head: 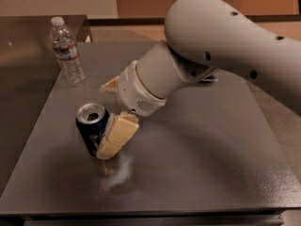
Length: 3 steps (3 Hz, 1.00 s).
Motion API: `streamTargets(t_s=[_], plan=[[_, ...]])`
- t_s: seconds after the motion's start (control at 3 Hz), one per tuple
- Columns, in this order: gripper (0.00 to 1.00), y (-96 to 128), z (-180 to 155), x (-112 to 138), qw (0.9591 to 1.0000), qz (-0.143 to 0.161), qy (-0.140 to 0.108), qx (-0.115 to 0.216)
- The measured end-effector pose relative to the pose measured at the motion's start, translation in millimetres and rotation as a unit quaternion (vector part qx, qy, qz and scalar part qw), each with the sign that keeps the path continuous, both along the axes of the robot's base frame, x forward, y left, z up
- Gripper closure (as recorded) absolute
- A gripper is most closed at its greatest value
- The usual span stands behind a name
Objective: Pick pepsi can
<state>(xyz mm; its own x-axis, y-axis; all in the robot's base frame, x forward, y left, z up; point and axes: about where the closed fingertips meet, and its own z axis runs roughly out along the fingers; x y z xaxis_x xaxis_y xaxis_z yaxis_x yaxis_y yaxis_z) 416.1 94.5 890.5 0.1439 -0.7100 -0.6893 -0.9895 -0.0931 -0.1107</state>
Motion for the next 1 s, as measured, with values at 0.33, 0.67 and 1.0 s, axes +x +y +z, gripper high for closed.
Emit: streamTargets(t_s=[0.33, 0.67, 1.0], plan=[[0.39, 7, 3, -6, 0.9999, 0.012, 0.005, 0.008], [0.63, 10, 8, -10, 0.9996, 0.022, 0.007, 0.017], [0.95, 8, 25, -5, 0.9994, 0.022, 0.006, 0.026]])
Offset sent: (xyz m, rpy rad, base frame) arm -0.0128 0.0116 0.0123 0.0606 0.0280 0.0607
